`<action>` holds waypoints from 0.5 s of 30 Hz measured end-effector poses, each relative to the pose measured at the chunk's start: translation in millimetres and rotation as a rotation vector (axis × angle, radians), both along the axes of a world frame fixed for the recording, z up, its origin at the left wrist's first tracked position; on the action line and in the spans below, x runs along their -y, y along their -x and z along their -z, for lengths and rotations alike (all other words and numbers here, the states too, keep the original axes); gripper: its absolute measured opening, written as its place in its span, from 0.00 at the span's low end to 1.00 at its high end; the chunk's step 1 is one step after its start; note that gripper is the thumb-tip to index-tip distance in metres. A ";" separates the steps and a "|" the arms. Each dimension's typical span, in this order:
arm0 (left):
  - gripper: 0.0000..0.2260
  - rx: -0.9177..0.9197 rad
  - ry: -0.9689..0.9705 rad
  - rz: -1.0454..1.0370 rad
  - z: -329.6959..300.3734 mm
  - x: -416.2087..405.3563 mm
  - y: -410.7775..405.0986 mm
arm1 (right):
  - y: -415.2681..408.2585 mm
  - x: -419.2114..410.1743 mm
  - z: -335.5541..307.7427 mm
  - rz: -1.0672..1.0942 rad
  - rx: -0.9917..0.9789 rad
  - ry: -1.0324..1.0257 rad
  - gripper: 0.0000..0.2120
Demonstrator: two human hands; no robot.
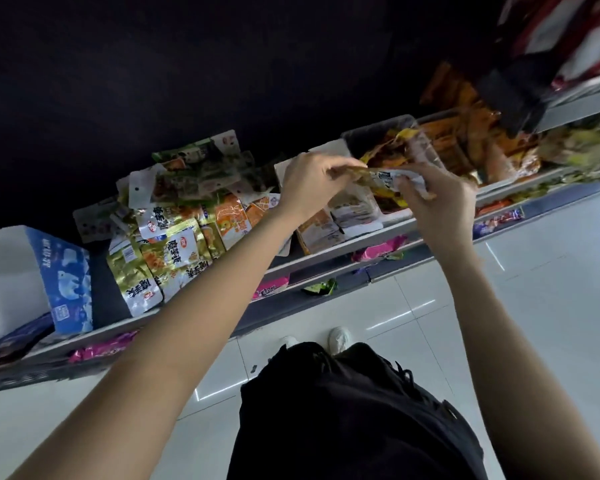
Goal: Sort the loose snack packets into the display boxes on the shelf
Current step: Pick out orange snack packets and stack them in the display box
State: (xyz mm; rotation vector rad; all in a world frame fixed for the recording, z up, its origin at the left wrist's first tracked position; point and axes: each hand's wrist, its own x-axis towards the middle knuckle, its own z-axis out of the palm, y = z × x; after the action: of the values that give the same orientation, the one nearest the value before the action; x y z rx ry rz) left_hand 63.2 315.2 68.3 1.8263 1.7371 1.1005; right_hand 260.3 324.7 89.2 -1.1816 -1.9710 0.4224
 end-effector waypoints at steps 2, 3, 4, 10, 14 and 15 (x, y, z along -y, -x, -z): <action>0.08 -0.070 -0.012 -0.027 14.9 -12.1 -11.3 | 3.4 -11.6 11.7 0.017 0.060 -0.165 0.05; 0.08 -0.145 -0.001 -0.033 23.0 -16.3 -14.8 | 5.8 -17.0 18.9 0.006 0.130 -0.244 0.04; 0.09 -0.207 0.021 -0.041 31.1 -18.9 -16.4 | 8.2 -21.7 25.7 -0.016 0.201 -0.296 0.03; 0.10 -0.284 0.216 -0.112 65.7 -7.6 -9.4 | 30.9 -38.2 52.0 -0.335 0.541 -0.380 0.16; 0.10 -0.459 0.243 -0.126 77.2 1.0 -19.0 | 40.7 -40.9 57.7 -0.429 0.799 -0.259 0.18; 0.09 -0.474 0.218 -0.146 80.2 3.5 -19.9 | 36.2 -43.0 59.6 -0.432 0.788 -0.214 0.17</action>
State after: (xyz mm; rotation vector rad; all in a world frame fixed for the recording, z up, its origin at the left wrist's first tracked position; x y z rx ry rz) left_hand 83.1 311.7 -11.9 1.9514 2.1827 0.5160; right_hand 224.1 367.7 29.7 -0.8355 -2.8842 -0.0793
